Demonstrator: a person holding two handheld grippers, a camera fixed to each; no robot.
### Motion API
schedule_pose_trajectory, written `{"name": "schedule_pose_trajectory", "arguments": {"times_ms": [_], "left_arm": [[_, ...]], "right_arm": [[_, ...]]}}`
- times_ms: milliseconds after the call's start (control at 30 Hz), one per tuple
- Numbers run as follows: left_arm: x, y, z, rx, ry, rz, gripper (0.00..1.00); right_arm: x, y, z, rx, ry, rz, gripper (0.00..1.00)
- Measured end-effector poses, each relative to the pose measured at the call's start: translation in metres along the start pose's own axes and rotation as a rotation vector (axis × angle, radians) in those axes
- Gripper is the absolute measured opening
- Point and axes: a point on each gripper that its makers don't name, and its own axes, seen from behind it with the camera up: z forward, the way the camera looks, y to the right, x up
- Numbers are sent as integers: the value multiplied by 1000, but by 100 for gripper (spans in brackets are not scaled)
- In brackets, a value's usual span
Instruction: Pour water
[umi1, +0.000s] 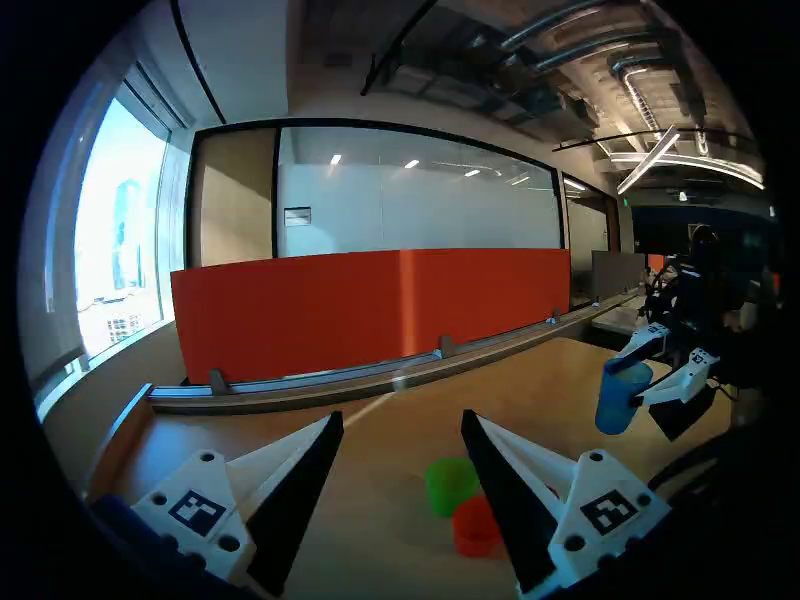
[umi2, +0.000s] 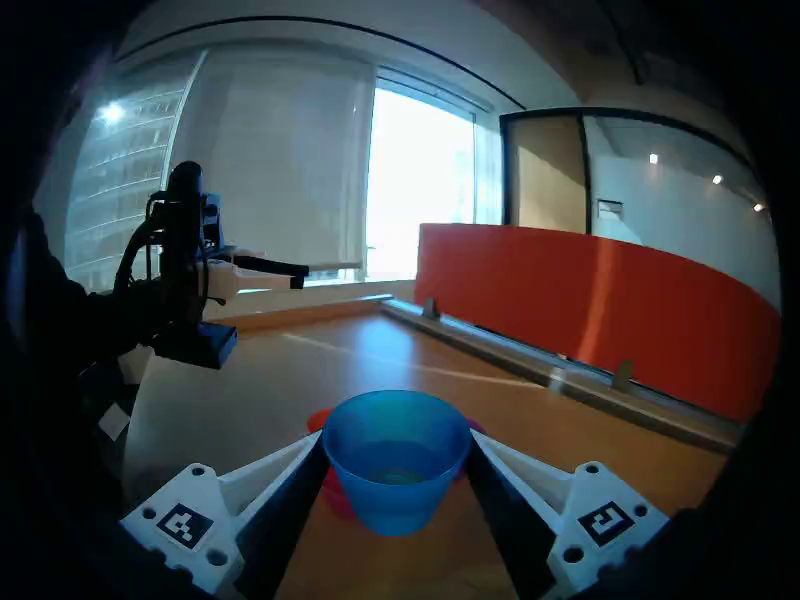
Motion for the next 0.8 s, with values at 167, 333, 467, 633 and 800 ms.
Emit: {"name": "schedule_pose_trajectory", "arguments": {"times_ms": [167, 333, 467, 633, 800], "left_arm": [[-2, 1, 2, -4, -1, -3, 87], [-3, 1, 3, -4, -4, -2, 87], [-3, 1, 4, -6, -5, -7, 87], [-4, 1, 5, -8, -7, -10, 87], [-6, 1, 7, -10, -10, -10, 87]], "right_arm": [[10, 4, 1, -10, 31, 10, 91], [20, 8, 1, -22, 57, 4, 91], [29, 11, 1, -27, 80, 3, 91], [42, 14, 0, -35, 112, 3, 91], [53, 16, -1, -39, 146, -3, 91]]}}
